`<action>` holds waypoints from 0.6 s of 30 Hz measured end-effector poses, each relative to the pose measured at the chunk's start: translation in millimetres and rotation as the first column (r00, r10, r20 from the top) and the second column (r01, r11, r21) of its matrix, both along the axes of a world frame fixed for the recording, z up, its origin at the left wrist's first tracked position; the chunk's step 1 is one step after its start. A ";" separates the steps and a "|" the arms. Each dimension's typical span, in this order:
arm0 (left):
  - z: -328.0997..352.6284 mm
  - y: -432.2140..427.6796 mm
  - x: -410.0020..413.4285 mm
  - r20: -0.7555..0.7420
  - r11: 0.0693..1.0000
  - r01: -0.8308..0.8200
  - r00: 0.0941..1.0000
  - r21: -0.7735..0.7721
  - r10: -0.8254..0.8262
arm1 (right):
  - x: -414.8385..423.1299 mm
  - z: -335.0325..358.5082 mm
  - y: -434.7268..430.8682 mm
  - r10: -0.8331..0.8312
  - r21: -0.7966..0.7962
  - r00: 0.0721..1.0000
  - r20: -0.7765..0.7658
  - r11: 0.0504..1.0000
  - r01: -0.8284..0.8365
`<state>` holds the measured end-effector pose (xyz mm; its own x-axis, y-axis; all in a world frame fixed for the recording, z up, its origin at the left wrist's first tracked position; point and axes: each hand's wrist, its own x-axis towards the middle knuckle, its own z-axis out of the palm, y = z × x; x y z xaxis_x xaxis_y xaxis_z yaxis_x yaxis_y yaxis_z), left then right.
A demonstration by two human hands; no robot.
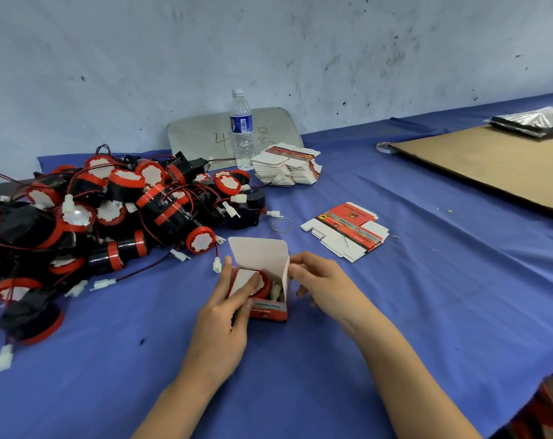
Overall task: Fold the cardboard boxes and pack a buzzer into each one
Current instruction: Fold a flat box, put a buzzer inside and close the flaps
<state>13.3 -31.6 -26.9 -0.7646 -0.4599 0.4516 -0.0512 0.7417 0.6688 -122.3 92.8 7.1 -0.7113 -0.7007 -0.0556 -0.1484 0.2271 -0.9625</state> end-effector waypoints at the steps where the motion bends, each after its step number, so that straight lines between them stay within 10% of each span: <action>1: -0.6 -0.5 0.3 -0.007 1.000 -0.010 1.000 -0.010 0.010 | -0.6 -1.8 0.1 0.001 0.036 0.999 -0.052 0.999 0.001; 18: 10.7 4.8 7.6 -0.034 0.991 0.093 0.995 0.099 -0.090 | 11.1 1.9 -2.3 0.062 -0.017 0.995 -0.081 0.998 -0.063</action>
